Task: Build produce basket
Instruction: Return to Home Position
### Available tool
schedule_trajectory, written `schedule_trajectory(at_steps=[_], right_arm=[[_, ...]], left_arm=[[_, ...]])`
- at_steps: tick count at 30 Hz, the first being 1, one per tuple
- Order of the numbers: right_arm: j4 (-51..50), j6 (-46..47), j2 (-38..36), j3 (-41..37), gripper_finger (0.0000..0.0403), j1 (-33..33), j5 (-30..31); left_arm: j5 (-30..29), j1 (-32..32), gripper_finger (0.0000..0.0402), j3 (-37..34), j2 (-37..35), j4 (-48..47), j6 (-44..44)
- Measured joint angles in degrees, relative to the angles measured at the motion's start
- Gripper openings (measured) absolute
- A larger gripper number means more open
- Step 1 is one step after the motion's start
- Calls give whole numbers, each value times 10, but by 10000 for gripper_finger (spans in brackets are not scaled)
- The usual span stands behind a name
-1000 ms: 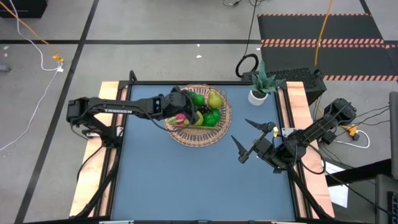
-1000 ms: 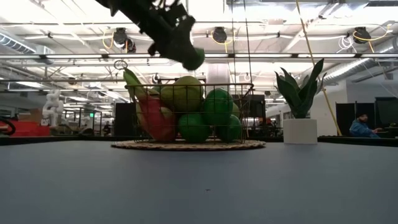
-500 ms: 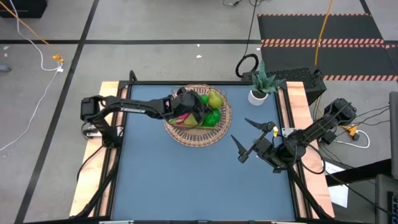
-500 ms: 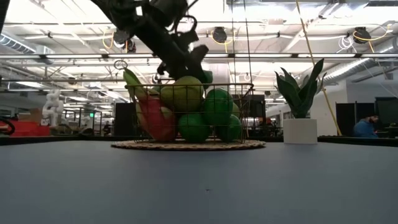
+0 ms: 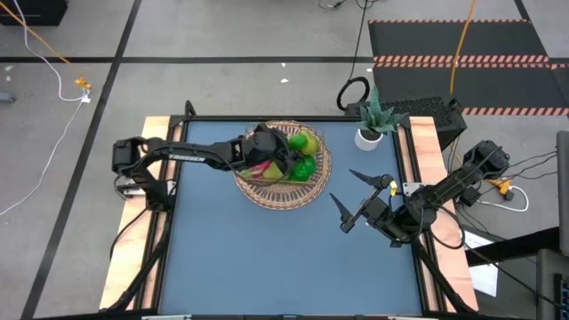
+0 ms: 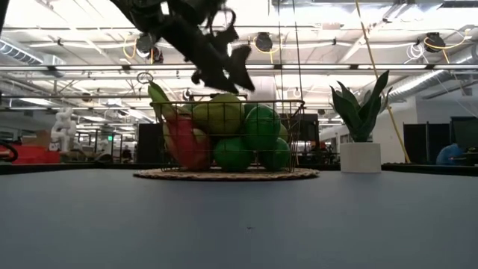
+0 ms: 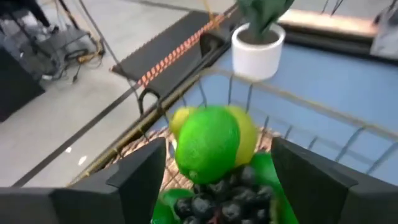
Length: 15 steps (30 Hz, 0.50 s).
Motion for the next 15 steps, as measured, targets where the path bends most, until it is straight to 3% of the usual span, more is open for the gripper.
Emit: schedule_trajectory(at_steps=[8, 13, 15], right_arm=[[-14, 4, 0, 0, 375, -8, 2], [-66, 35, 0, 0, 375, -28, 0], [-96, 59, 0, 0, 375, -42, 0]], left_arm=[[1, -20, 312, 1, -90, -39, -23], [-4, -47, 291, -23, -147, -135, -30], [-17, -68, 274, -63, -170, -82, -21]])
